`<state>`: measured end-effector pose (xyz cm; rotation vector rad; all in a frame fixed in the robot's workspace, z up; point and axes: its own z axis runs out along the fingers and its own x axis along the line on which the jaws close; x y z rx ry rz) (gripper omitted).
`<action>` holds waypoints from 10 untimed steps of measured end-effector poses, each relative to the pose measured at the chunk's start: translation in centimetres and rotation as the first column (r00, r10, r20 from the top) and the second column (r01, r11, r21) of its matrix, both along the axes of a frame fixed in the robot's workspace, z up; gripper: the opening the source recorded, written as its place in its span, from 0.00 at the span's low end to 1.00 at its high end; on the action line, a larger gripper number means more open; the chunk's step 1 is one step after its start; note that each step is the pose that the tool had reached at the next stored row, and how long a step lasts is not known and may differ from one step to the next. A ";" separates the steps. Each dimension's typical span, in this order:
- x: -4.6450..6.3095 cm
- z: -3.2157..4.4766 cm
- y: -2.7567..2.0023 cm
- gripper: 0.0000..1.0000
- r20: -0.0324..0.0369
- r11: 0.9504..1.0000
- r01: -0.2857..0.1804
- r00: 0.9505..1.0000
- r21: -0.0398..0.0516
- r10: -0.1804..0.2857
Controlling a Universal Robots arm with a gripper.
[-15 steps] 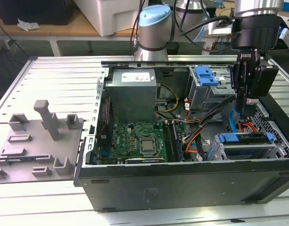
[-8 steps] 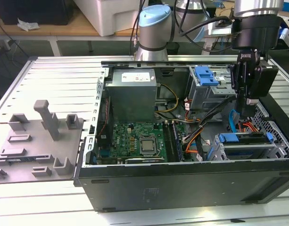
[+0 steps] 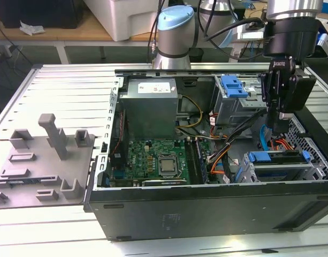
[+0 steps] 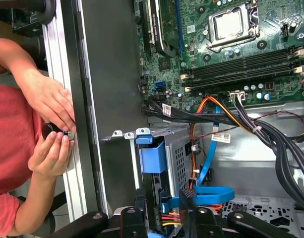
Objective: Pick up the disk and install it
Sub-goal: 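Insert the second disk wire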
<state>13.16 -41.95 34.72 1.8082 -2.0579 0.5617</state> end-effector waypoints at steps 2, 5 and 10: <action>0.0 -0.02 0.00 0.40 -0.001 1.000 0.000 1.000 0.000 0.000; 0.0 -0.09 -0.01 0.31 -0.004 1.000 -0.001 1.000 0.000 0.001; 0.2 -0.25 -0.01 0.31 -0.010 1.000 -0.005 1.000 0.000 0.005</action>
